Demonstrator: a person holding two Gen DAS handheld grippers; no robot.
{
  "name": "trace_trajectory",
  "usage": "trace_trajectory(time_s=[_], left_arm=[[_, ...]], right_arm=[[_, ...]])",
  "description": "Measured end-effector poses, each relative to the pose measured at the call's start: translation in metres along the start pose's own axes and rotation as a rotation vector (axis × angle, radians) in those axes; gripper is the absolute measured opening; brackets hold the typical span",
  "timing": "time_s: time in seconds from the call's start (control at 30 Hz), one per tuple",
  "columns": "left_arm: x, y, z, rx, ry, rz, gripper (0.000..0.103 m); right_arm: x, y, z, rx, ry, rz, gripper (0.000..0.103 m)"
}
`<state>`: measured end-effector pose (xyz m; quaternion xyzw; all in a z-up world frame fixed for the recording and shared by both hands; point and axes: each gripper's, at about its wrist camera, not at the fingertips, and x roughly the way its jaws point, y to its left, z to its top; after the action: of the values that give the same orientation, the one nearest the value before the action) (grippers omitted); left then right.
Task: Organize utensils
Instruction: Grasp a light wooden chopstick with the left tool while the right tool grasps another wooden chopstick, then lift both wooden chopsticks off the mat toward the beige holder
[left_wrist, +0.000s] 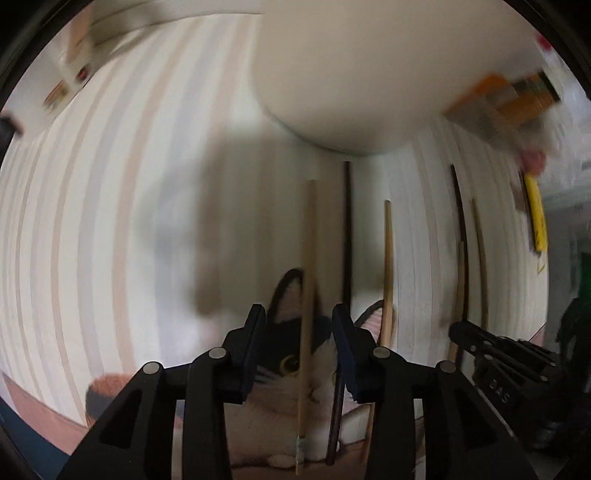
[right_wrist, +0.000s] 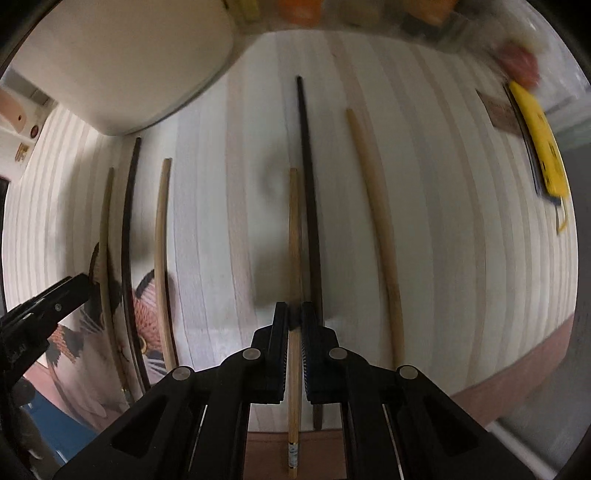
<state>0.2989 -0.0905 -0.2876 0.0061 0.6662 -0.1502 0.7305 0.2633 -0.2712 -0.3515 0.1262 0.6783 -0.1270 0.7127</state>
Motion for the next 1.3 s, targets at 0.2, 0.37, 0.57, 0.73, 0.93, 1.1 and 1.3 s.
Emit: trace_trajectory(time_s=[0.2, 0.37, 0.57, 0.73, 0.93, 1.1, 1.3], left_arm=[[0.006, -0.015, -0.001, 0.069, -0.049, 0.155, 0.005], [-0.005, 0.021, -0.018, -0.010, -0.027, 0.196, 0.005], [-0.014, 0.050, -0.036, -0.079, -0.032, 0.202, 0.005], [-0.009, 0.043, -0.038, -0.058, -0.021, 0.226, 0.005], [-0.001, 0.028, -0.003, -0.097, 0.002, 0.216, 0.005], [0.003, 0.041, 0.009, -0.114, 0.018, 0.191, 0.005], [0.005, 0.044, 0.012, -0.079, 0.021, 0.211, 0.006]], right_arm=[[0.002, -0.002, -0.009, 0.022, 0.007, -0.030, 0.007], [0.004, 0.002, -0.001, 0.009, 0.014, 0.005, 0.007], [0.008, 0.027, 0.012, -0.093, 0.037, 0.009, 0.007], [0.016, 0.054, 0.005, -0.189, 0.115, -0.048, 0.016], [0.016, 0.067, -0.009, -0.187, 0.077, -0.048, 0.007], [0.011, 0.070, 0.012, -0.191, 0.047, -0.041, 0.007], [0.015, 0.078, 0.011, -0.209, 0.078, -0.037, 0.007]])
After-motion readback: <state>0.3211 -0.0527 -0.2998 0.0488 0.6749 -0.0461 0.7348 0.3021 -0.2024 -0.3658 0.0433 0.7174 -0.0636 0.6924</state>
